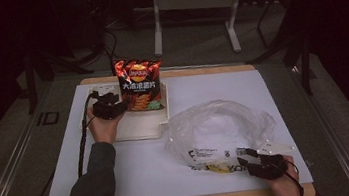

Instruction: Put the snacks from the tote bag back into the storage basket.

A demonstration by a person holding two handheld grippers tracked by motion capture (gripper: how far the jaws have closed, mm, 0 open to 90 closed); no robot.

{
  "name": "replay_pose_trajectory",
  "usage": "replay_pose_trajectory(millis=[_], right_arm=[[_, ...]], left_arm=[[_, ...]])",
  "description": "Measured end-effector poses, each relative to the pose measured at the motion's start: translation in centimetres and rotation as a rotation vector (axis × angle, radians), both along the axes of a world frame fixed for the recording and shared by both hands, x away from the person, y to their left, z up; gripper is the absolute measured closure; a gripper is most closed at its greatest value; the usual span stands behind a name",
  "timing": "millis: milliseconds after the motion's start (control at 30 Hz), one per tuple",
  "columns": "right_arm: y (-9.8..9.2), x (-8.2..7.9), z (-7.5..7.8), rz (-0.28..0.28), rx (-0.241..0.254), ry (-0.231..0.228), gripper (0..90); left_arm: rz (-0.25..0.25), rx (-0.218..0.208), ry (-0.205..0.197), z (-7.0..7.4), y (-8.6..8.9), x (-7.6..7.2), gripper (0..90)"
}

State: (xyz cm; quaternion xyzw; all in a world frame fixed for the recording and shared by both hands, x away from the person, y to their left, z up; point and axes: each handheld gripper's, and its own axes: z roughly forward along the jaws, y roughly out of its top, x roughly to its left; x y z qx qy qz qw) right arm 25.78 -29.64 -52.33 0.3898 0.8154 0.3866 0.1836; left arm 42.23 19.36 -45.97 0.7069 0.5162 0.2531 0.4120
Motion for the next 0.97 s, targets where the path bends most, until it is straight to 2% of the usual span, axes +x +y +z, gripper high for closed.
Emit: replay_pose_trajectory(millis=[467,967], right_arm=[[0.0,0.0,0.0,0.003,-0.001,-0.001,50.4],[0.0,0.0,0.1,0.005,-0.001,-0.002,50.4]], left_arm=[[-0.068,0.029,-0.025,1.2,-1.1,-1.5,52.0],[-0.155,0.085,-0.035,2.2,-2.9,-3.0,50.3]])
